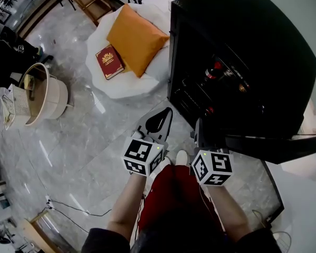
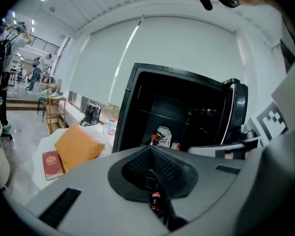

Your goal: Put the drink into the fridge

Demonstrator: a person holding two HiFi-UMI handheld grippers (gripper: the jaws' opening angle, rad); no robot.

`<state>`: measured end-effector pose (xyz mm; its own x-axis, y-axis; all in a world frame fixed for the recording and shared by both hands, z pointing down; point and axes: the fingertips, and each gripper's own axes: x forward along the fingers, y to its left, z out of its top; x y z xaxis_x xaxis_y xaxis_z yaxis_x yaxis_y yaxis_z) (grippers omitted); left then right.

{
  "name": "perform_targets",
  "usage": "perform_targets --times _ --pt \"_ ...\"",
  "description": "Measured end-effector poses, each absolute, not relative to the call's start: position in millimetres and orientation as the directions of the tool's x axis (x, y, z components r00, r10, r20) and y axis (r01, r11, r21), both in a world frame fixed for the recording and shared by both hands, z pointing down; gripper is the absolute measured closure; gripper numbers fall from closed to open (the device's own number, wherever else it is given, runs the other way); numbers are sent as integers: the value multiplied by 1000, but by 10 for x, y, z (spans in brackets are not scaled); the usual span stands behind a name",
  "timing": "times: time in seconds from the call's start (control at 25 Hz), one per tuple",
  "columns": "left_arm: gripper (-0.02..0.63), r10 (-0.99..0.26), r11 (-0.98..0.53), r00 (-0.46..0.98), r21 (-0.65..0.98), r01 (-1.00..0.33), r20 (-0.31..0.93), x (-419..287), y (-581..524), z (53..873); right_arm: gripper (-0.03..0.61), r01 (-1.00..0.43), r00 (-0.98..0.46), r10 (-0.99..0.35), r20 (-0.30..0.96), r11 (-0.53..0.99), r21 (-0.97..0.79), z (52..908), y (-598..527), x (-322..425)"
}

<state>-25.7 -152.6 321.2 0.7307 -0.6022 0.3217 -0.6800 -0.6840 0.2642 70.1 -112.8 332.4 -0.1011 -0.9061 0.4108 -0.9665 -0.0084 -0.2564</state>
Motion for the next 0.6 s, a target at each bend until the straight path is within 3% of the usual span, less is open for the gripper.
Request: perform_targets --times 0.6 --pt "603 -669 -649 692 241 -722 270 -602 -1395 2736 563 -980 -128 -957 261 82 -180 2567 -953 622"
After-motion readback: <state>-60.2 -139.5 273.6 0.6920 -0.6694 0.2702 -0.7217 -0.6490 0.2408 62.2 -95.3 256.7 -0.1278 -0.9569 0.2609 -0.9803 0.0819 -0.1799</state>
